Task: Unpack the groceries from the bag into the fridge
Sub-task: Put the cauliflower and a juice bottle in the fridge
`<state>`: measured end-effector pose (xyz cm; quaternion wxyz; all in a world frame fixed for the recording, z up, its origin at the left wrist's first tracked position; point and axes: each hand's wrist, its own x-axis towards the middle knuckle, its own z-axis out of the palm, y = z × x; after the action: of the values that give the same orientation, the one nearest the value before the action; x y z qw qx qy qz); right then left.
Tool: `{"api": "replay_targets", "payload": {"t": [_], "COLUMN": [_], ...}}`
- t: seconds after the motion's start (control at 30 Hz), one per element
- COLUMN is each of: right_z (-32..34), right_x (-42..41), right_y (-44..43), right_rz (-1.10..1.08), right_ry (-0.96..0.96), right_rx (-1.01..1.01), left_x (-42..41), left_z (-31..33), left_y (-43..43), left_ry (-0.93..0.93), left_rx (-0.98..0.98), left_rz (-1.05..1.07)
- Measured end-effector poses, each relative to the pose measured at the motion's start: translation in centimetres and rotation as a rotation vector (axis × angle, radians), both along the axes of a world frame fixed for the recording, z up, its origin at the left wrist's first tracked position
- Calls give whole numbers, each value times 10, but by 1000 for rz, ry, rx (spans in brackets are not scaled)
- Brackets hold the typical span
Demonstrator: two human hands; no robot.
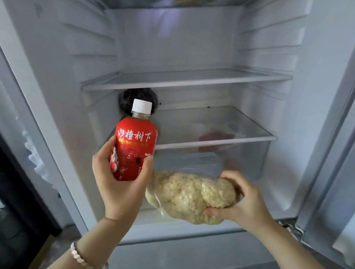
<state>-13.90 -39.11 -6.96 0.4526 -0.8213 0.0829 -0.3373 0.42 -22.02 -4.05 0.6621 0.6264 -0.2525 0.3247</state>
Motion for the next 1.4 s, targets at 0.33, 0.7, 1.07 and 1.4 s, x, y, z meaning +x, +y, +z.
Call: {"api": "replay_targets", "payload": {"t": [0.33, 0.7, 1.07, 1.4], "right_z": [46, 92, 121, 102], "right_x": [-16, 10, 120, 82], "right_y": [2, -3, -27, -28], "right_rz": [-114, -110, -279, -623], "right_ry": [-106, -139, -341, 7], "right_rx": [527, 1404, 1470, 430], "left_x": [1, 6, 6, 9], "left_z": [-9, 3, 5, 9], "left_y": [39, 37, 47, 27], "left_ry": [50, -126, -97, -66], "left_rx": [-1, 222, 349, 313], "left_rz": [42, -7, -24, -30]}}
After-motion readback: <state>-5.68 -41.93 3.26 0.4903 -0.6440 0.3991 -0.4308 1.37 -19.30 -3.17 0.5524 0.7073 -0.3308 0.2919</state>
